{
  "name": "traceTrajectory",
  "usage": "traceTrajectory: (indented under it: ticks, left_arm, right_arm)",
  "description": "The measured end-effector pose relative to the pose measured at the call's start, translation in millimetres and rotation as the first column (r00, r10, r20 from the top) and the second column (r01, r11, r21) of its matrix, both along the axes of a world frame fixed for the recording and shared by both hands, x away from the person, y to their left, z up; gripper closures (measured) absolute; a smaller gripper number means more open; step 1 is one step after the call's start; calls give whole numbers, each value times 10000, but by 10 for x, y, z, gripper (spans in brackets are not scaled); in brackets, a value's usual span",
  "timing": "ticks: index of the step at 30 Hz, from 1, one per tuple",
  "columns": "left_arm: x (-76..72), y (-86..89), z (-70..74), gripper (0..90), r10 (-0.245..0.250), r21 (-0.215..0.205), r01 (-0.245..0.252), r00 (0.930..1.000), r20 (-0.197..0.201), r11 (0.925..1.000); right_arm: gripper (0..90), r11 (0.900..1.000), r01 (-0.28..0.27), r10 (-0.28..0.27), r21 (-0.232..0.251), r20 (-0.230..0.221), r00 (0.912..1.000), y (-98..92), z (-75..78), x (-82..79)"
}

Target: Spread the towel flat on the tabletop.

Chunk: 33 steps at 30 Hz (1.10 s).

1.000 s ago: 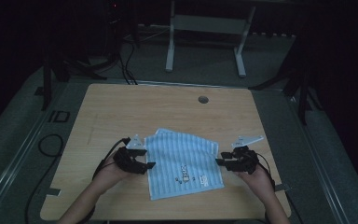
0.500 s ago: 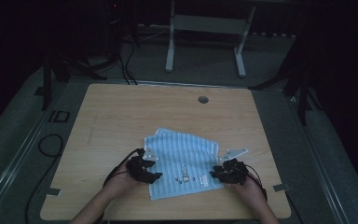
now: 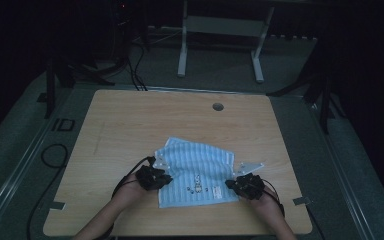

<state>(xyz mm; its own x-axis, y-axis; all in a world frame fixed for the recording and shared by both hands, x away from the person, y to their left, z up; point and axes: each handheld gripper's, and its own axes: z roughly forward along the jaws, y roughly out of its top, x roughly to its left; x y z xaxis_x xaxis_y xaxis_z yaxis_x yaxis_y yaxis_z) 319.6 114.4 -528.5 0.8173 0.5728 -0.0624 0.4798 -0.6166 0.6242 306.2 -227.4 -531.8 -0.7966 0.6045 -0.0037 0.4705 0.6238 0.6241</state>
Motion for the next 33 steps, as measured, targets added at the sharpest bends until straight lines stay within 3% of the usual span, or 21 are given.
traceTrajectory:
  ticks: [2, 3, 4, 5, 7, 9, 10, 11, 12, 14, 15, 17, 22, 26, 29, 33]
  left_arm:
    - [30, 21, 55, 866, 115, -100, -114, 9999, 100, 9999]
    - [63, 54, 189, 866, 181, -404, -170, 9995, 265, 9990]
    - [63, 54, 189, 867, 181, -404, -170, 9995, 265, 9990]
    - [44, 71, 338, 866, 210, -784, -181, 9991, 362, 9968]
    - [-29, 93, 485, 866, 46, -1065, 9, 9987, 510, 9943]
    - [-87, 103, 547, 865, -120, -1100, 187, 9980, 615, 9938]
    - [-87, 103, 547, 865, -120, -1100, 187, 9980, 615, 9938]
    - [-262, 161, 657, 865, -454, -1292, 540, 9966, 686, 9902]
    - [-330, 189, 674, 864, -542, -1243, 630, 9959, 729, 9902]
    - [-455, 252, 658, 863, -701, -1398, 750, 9968, 391, 9873]
    - [-515, 276, 627, 863, -760, -1535, 771, 9970, 134, 9851]
    - [-654, 291, 545, 862, -1064, -1352, 1027, 9941, -201, 9855]
    - [-921, 227, 261, 853, -1935, -900, 1844, 9754, -1055, 9787]
    - [-1015, 233, 80, 849, -2320, -1086, 2148, 9552, -1837, 9706]
    - [-1059, 261, 30, 849, -2613, -1139, 2419, 9421, -2102, 9636]
    - [-1087, 262, -3, 814, -2917, -1109, 2725, 9262, -2390, 9558]
  right_arm:
    - [887, 9997, -39, 36, 253, 110, 9999, -9, 107, 32]
    - [890, 9993, -26, 17, 375, 241, 9997, -11, 177, 41]
    - [890, 9993, -26, 17, 375, 241, 9997, -11, 177, 41]
    - [891, 9979, -177, 156, 628, 343, 9993, -11, 337, 43]
    - [891, 9960, -274, 227, 847, 556, 9982, -13, 500, -5]
    - [890, 9941, -387, 326, 1014, 610, 9976, -21, 573, -46]
    - [890, 9924, -440, 360, 1150, 706, 9969, -27, 637, -106]
    - [891, 9883, -653, 555, 1380, 740, 9957, -44, 730, -252]
    - [890, 9863, -745, 640, 1475, 745, 9952, -51, 748, -311]
    - [890, 9842, -913, 829, 1517, 607, 9947, -59, 769, -489]
    - [890, 9820, -1048, 972, 1571, 552, 9937, -69, 766, -579]
    - [890, 9797, -1225, 1201, 1585, 247, 9925, -80, 726, -746]
    - [890, 9821, -1359, 1475, 1303, -838, 9855, -41, 447, -1048]
    - [889, 9763, -1480, 1750, 1582, -1732, 9692, -1, 226, -1188]
    - [889, 9729, -1438, 1824, 1810, -2189, 9585, 5, 113, -1254]
    - [878, 9739, -1624, 2014, 1583, -2749, 9401, 39, -14, -1308]
